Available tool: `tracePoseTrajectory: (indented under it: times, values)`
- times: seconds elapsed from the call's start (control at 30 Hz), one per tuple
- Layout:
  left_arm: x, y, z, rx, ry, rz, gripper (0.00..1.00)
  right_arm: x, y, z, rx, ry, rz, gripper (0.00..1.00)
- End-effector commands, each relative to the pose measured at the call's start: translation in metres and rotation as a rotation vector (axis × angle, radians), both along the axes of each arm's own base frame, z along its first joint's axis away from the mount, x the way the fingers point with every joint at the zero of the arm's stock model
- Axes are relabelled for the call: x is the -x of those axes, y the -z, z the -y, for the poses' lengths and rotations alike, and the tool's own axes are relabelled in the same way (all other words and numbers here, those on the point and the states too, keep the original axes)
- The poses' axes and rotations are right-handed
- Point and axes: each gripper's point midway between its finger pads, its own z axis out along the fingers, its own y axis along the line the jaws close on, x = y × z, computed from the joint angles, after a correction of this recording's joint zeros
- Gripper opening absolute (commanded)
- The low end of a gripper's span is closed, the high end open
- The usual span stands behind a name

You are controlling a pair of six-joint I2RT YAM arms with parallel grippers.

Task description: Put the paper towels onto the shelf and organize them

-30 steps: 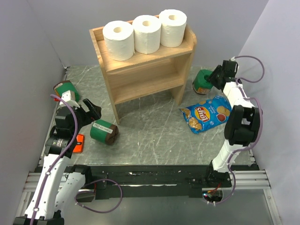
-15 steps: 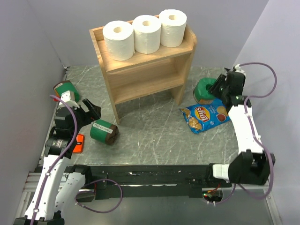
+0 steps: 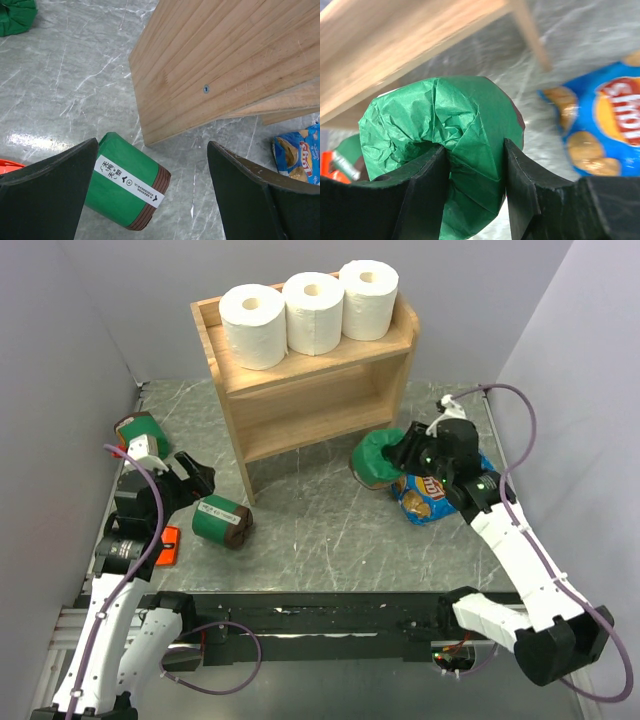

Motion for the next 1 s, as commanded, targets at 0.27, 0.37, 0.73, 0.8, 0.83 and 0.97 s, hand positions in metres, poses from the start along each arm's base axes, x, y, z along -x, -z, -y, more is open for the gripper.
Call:
tracePoseTrajectory:
  times: [0.27,0.37,0.73,0.8,0.83,0.97]
  values:
    - [0.001,-0.018,0.000,-0.003,0.013,0.072,0.96,-0.052,-0.107,-0.048,-0.216,0.092,0.245,0.35]
    - [0.001,-0.019,0.000,-0.001,0.012,0.075,0.96,-0.066,-0.113,-0.047,-0.229,0.148,0.257,0.35]
    - [0.000,-0.019,0.001,0.000,0.017,0.071,0.96,-0.105,-0.112,-0.050,-0.266,0.293,0.251,0.36]
    - [0.000,-0.019,0.001,-0.002,0.017,0.072,0.96,-0.109,-0.112,-0.051,-0.276,0.311,0.252,0.36]
    - [0.000,-0.019,0.001,0.000,0.017,0.072,0.96,-0.112,-0.111,-0.049,-0.272,0.330,0.255,0.36]
    - [0.001,-0.019,0.001,0.000,0.017,0.072,0.96,-0.119,-0.110,-0.048,-0.281,0.368,0.255,0.35]
